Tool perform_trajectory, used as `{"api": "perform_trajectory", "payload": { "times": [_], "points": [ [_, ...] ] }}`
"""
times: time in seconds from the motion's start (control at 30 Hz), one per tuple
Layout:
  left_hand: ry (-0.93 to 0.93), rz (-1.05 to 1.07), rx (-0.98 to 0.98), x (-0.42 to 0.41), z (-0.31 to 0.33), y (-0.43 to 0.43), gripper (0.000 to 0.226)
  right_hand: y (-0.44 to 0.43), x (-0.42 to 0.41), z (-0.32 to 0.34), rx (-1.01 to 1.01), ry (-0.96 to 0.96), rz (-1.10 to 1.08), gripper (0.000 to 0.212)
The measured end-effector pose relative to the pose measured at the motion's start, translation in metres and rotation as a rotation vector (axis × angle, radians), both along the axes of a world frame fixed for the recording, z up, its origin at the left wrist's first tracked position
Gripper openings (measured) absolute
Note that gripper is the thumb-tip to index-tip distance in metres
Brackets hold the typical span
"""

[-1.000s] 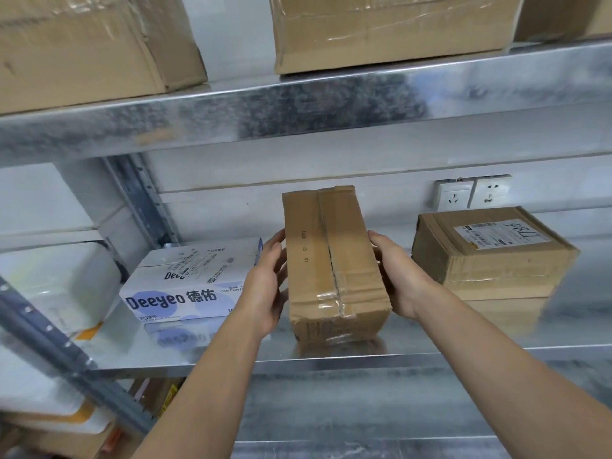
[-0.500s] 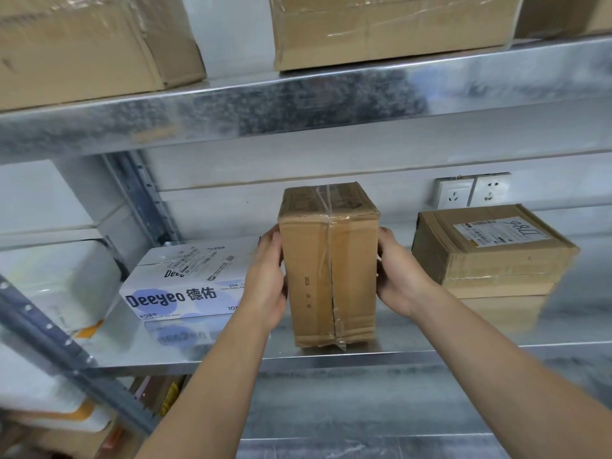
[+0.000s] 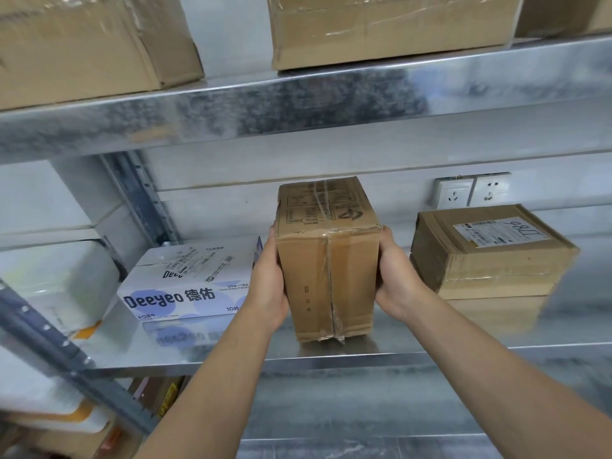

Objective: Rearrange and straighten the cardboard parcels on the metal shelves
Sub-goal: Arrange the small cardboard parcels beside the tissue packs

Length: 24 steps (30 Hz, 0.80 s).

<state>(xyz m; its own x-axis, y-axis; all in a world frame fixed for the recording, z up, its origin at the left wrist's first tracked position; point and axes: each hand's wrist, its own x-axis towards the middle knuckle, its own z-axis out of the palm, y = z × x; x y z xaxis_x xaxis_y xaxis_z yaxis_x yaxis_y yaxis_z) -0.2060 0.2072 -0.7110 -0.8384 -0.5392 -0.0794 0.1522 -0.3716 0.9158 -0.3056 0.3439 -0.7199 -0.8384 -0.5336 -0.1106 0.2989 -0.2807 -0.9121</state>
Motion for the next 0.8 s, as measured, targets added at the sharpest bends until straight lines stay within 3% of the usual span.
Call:
{"api": "perform_trajectory", "payload": {
  "times": [0.2,0.43,0.5,0.57,0.63,0.8],
  "points": [
    [-0.042,-0.015,-0.072,0.001,-0.002,0.005,0.052,-0.004,0.005,-0.010,-0.100,-0.038,-0.020,0.047],
    [-0.037,-0.017,-0.169,0.002,-0.003,-0.003,0.048,-0.002,0.000,-0.012,-0.093,-0.063,-0.003,0.043],
    [-0.073,0.009,-0.214,0.003,0.000,-0.007,0.057,0.001,-0.002,-0.007,-0.059,-0.050,0.022,0.042],
    [-0.083,-0.010,-0.271,0.004,-0.001,-0.011,0.068,0.006,-0.005,-0.001,-0.030,-0.057,0.053,0.056],
    [-0.079,-0.037,-0.341,0.003,-0.001,-0.014,0.057,0.011,-0.009,0.005,-0.033,-0.089,0.095,0.063],
    [-0.047,-0.092,-0.430,0.001,0.001,-0.017,0.044,0.016,-0.008,0.011,-0.127,-0.181,0.141,0.048]
  ]
}}
